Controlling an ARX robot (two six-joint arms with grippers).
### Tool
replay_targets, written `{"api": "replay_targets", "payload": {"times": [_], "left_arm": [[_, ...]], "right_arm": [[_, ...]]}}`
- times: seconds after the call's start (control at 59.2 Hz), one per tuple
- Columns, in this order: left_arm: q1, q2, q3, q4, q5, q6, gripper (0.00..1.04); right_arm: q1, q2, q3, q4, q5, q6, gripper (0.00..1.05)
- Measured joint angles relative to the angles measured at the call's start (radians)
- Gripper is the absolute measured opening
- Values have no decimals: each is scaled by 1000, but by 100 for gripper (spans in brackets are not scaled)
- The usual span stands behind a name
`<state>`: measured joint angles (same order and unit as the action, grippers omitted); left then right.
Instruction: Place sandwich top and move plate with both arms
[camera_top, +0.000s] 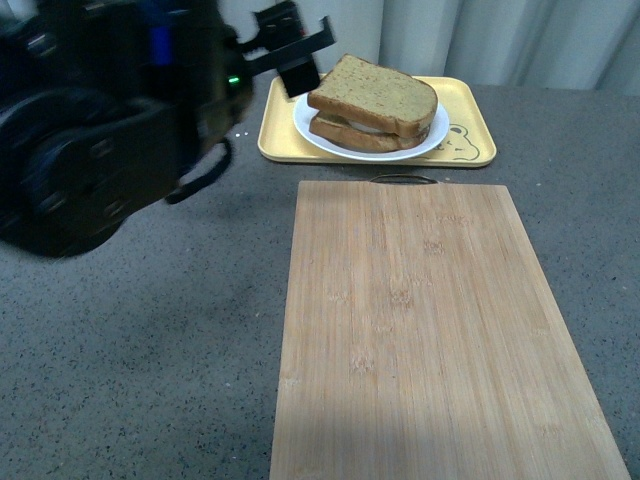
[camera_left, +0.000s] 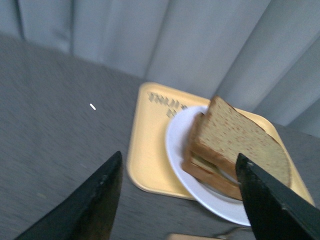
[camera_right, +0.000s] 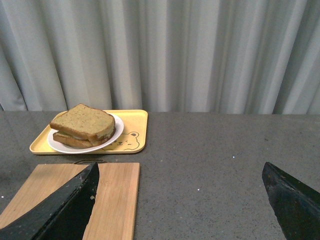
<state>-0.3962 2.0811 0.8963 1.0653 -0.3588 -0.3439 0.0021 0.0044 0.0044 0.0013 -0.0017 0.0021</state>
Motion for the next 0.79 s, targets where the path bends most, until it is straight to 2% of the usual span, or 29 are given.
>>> {"api": "replay_targets", "payload": {"times": [0.017, 0.084, 0.304, 0.523, 0.641, 0.793], "left_arm": [[19, -34, -62, 72, 6, 94, 61], [73, -160, -212, 185, 39, 229, 45], [162, -368, -483, 215, 127, 315, 5], [223, -569, -645, 188, 195, 326, 4], [256, -713, -693, 71, 219, 328, 4], [285, -855, -755, 10, 252, 330, 4]], "right_arm": [[0, 0, 0, 0, 0, 0, 95], [0, 0, 0, 0, 0, 0, 95], [0, 0, 0, 0, 0, 0, 95], [0, 0, 0, 0, 0, 0, 95], [0, 0, 0, 0, 0, 0, 95], [0, 0, 0, 0, 0, 0, 95]]}}
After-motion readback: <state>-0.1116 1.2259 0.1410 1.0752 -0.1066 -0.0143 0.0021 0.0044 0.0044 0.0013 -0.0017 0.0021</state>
